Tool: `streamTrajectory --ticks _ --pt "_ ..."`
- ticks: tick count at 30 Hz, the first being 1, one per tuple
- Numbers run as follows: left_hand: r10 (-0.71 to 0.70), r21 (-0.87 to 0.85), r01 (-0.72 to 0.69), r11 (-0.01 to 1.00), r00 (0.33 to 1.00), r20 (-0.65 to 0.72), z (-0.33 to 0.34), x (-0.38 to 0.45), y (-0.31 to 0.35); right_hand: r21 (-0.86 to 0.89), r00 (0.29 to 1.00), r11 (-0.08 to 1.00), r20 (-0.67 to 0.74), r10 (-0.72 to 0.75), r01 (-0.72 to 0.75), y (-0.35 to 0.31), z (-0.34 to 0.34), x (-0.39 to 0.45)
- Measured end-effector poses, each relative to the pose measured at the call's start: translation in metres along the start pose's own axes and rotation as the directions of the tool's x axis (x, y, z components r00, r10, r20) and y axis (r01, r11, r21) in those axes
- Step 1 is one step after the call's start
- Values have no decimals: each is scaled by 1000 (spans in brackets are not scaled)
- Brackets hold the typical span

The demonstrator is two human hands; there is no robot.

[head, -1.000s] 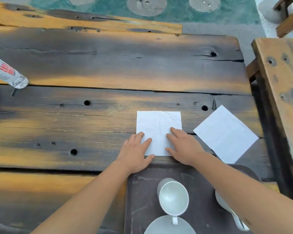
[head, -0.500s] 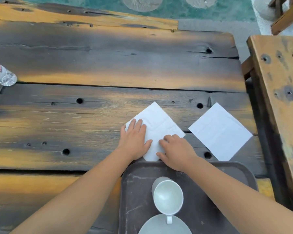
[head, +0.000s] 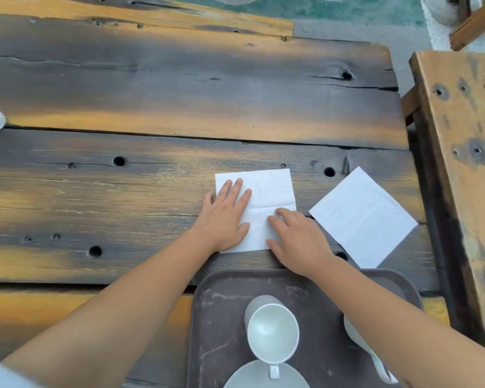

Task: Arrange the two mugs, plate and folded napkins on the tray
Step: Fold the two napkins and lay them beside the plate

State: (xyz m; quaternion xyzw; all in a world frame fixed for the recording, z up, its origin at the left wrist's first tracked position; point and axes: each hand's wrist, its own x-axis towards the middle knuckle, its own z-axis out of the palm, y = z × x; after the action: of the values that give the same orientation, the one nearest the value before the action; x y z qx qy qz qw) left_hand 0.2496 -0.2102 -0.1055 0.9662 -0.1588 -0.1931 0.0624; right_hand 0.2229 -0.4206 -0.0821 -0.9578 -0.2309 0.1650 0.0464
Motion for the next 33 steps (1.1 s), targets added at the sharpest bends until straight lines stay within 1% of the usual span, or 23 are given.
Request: streamTrajectory --ticks 2,3,6,11,13,18,22,25,27,29,31,33 --pt "-34 -30 33 999 999 -39 6 -2 2 48 995 997 -83 56 -52 -2 1 9" --pt "-49 -32 48 998 998 -40 9 -3 3 61 991 995 -103 85 -79 -3 2 15" --pt "-46 45 47 998 998 -31 17 -4 1 48 990 992 -64 123 -120 -7 8 32" --pt "30 92 -27 995 999 -36 22 -6 -16 -49 998 998 45 51 -49 -7 28 47" --pt "21 99 -18 995 999 -36 22 -7 -21 -61 997 996 31 65 -63 -2 34 46" --pt "-2 98 5 995 999 -38 23 -10 -28 -47 988 987 -11 156 -157 8 35 41" --pt "6 124 -5 992 1000 -6 21 -16 -37 -69 983 981 -16 181 -182 20 33 34" --pt "9 143 -12 990 1000 22 18 -20 -43 -67 985 983 -6 173 -173 26 30 31" --pt "6 107 -9 994 1000 30 17 -20 -43 -41 987 986 -15 162 -162 28 27 32" --pt "-11 19 11 1000 1000 17 13 -17 -43 10 984 985 -34 174 -174 32 22 38" --pt "-54 -50 53 997 998 -23 7 -8 -42 79 976 977 -73 203 -197 38 13 50" --pt "-114 -93 105 990 989 -94 -3 8 -41 134 965 967 -119 232 -216 44 3 64"
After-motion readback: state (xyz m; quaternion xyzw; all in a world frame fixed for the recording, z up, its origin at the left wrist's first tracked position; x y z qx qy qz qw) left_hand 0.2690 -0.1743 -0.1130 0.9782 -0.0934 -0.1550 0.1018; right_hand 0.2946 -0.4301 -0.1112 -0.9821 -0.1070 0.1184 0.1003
